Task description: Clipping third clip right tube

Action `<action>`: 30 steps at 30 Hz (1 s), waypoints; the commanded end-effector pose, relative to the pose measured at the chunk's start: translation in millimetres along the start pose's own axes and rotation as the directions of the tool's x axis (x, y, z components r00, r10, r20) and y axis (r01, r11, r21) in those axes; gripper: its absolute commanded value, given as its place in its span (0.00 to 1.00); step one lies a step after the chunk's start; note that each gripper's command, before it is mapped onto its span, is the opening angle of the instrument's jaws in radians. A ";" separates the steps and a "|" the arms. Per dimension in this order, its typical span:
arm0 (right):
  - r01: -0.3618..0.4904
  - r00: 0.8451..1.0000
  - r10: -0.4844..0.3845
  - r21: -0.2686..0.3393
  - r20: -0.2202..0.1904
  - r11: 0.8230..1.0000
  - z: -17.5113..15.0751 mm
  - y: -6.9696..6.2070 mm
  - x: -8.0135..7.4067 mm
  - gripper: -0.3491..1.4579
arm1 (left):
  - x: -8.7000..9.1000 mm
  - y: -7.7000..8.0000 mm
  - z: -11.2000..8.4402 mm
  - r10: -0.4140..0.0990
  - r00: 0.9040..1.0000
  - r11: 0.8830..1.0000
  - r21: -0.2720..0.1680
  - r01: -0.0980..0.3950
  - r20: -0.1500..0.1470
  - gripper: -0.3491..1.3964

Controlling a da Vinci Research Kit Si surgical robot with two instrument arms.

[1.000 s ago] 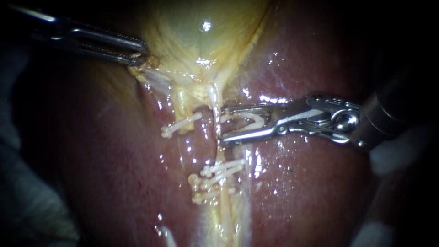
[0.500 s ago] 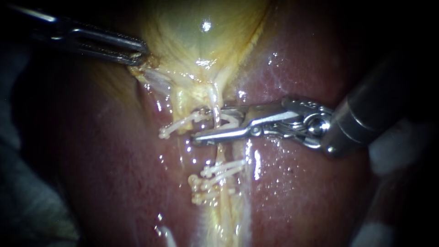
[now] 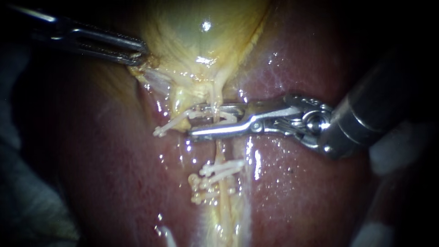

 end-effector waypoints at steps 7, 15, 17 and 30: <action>-0.029 0.999 0.028 0.051 0.024 0.998 -0.2 -0.9 0.5 0.43 | 0.0 0.0 0.0 0.000 1.000 1.000 0.000 0.000 0.000 0.00; -0.037 0.999 0.035 0.068 0.036 0.997 -0.5 -1.2 1.2 0.39 | 0.0 0.0 0.0 0.000 1.000 1.000 0.000 0.000 0.000 0.00; -0.044 0.998 0.042 0.068 0.036 0.997 -0.6 -1.3 1.3 0.36 | 0.0 0.0 0.0 0.000 1.000 1.000 0.000 0.000 0.000 0.00; -0.081 0.997 0.080 0.049 0.022 0.996 -0.8 -1.5 1.6 0.00 | 0.0 -0.1 0.0 0.000 1.000 1.000 0.000 0.000 0.000 0.00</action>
